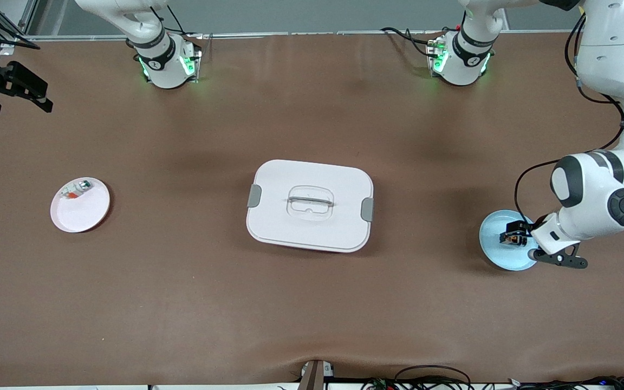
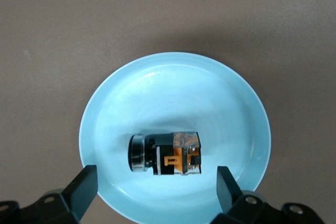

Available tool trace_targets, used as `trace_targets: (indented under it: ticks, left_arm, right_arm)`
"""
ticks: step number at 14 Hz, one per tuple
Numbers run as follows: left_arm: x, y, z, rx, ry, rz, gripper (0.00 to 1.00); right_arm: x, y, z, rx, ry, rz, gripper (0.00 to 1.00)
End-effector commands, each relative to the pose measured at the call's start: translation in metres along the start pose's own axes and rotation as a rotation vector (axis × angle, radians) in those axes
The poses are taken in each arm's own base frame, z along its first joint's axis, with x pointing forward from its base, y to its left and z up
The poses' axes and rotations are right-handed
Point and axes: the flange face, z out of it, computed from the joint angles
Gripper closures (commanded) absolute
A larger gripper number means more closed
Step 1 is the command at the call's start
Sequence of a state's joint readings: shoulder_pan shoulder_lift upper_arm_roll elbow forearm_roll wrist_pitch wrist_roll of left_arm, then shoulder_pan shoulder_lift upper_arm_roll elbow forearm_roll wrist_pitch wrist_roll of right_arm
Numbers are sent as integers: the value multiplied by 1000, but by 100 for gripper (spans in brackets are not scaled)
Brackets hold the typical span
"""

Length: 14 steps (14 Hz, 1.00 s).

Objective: Transfer orange switch to right arm and place
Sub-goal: 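Close the left gripper on the black-orange switch block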

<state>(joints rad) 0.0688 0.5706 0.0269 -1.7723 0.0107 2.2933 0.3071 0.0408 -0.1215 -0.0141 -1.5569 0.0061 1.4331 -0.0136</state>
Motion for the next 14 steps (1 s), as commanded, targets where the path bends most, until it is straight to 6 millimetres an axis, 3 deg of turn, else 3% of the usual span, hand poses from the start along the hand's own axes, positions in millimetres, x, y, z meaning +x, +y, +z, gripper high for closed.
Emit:
trace_targets:
  ticks: [1,5,14]
  left_arm:
    - [8,-1,11,12,3,21,0]
    - [7,-2,33,9,-9,19,0]
    - [4,-1,54,1,-29,17,0]
  right_arm:
    - [-5,1,-5,-16,13,-2,0]
    - [-6,-1,-6,-18,16,-8,0]
    - [-6,2,-7,-19,17,9,0]
